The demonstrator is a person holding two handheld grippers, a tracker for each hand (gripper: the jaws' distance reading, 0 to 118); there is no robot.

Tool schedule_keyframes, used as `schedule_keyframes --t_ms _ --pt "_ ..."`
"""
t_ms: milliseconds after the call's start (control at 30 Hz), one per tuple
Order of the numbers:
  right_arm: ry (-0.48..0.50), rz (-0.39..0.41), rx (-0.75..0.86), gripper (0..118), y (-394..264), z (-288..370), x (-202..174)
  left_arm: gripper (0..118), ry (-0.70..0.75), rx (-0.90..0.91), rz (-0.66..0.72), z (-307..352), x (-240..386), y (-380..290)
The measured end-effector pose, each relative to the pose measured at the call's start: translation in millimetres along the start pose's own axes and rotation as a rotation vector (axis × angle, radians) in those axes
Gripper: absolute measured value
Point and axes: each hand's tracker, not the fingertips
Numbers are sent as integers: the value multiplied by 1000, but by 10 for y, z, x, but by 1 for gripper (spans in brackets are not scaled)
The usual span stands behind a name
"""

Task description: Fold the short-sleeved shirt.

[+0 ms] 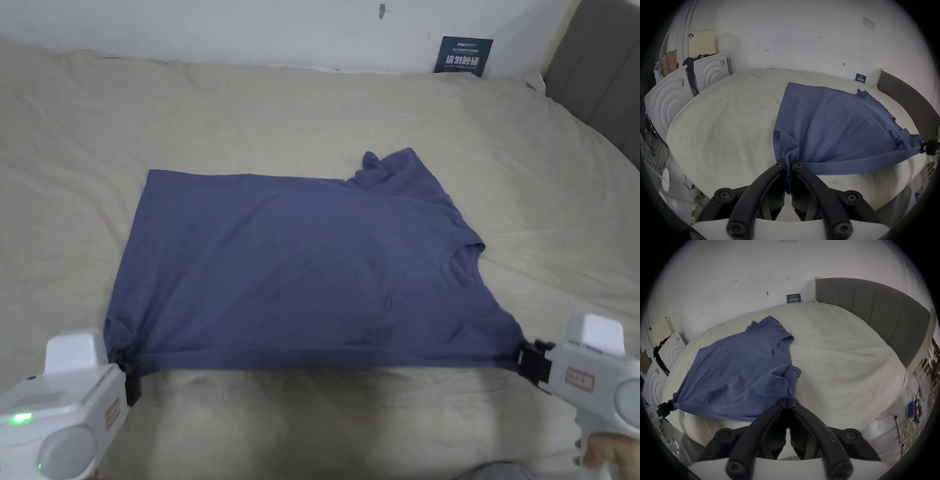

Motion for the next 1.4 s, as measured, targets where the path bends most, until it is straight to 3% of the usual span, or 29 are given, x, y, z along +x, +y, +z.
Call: schedule_keyframes --t_ms 200,233,267,300,333,367,400,467,633,800,933,1000,1067,1133,1200,1267,1300,1400 --pt "6 9 -25 6 -485 113 248 11 14 -71 -33 165 -47 -400" --pt "10 7 -26 6 -523 121 264 21 17 -87 -23 165 -52 -401" --pt "19 -1 -28 14 -545 131 276 51 32 -99 -4 177 -67 -406" --pt "22 -14 -33 29 -552 144 287 79 43 -98 16 197 -109 -376" --pt "13 -28 -29 53 -562 165 300 101 46 -90 38 220 -159 -340" --pt "19 -33 -18 89 -550 203 318 118 55 -79 55 255 -213 -296" --pt "19 -25 -14 108 -524 243 338 118 72 -55 65 316 -281 -272" --pt "-2 11 28 118 -459 390 343 118 88 12 75 475 -385 -126" --pt "-19 83 272 118 -171 897 167 118 124 223 35 867 -368 298" --pt "50 160 518 118 59 1305 -264 118 88 462 -71 1136 56 578" --pt "98 163 614 118 99 1403 -560 118 50 541 -143 1145 354 608" --pt "106 152 629 118 94 1375 -640 107 10 544 -142 1171 448 592" --pt "127 145 625 118 76 1356 -710 79 -21 542 -129 1168 508 562" --pt "143 141 619 107 65 1313 -733 54 -29 533 -132 1170 565 539" --pt "154 153 613 72 38 1294 -765 26 -42 528 -140 1158 599 511" --pt "165 162 602 17 30 1318 -836 1 -48 522 -131 1159 620 491" --pt "168 164 595 5 27 1317 -853 0 -54 515 -121 1158 614 492" --pt "182 146 589 1 27 1319 -877 0 -83 485 -85 1151 582 492"
